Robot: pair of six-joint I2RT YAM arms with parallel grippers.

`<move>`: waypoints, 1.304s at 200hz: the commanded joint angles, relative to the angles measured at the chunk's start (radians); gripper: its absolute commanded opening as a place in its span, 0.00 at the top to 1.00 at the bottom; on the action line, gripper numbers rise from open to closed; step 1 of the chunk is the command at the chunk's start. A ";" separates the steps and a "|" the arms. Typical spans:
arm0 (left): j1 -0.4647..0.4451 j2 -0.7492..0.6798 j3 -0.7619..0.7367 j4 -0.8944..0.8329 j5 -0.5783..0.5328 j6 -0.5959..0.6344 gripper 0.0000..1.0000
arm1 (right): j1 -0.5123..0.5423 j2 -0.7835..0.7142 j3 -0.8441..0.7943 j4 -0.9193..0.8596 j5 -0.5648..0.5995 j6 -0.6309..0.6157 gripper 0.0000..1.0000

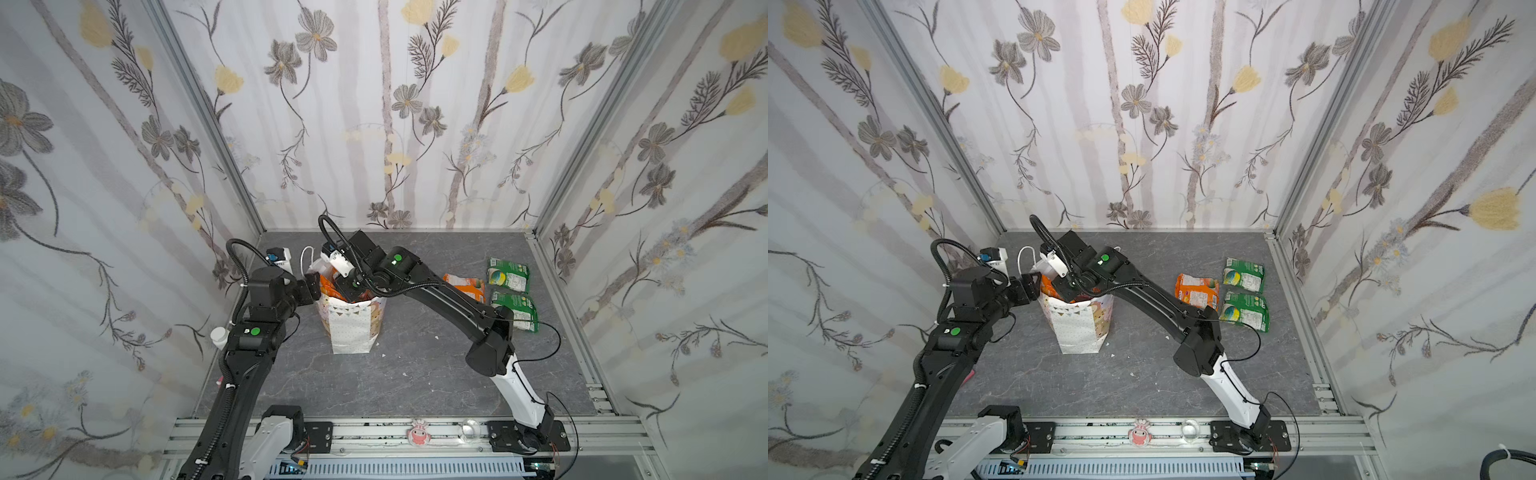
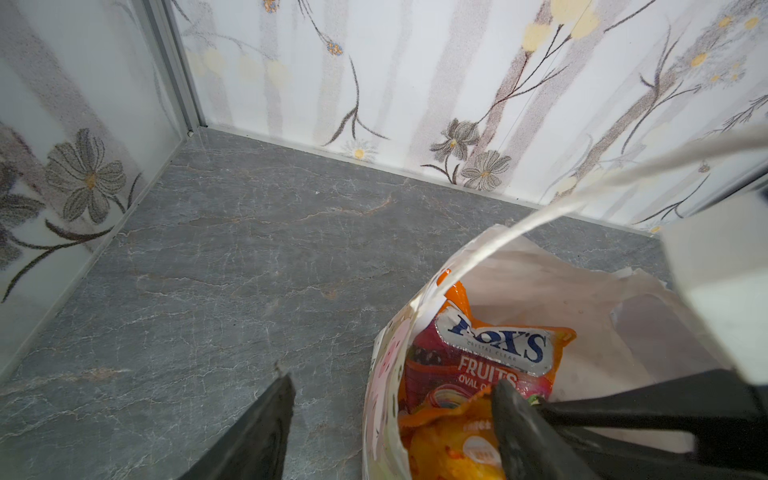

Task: Place the snacks into the paper bag
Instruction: 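Open the right gripper and press the snacks deeper into the paper bag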

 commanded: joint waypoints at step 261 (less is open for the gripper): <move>0.002 -0.023 -0.006 0.026 -0.031 -0.002 0.28 | -0.022 0.066 0.001 0.105 0.000 -0.039 0.79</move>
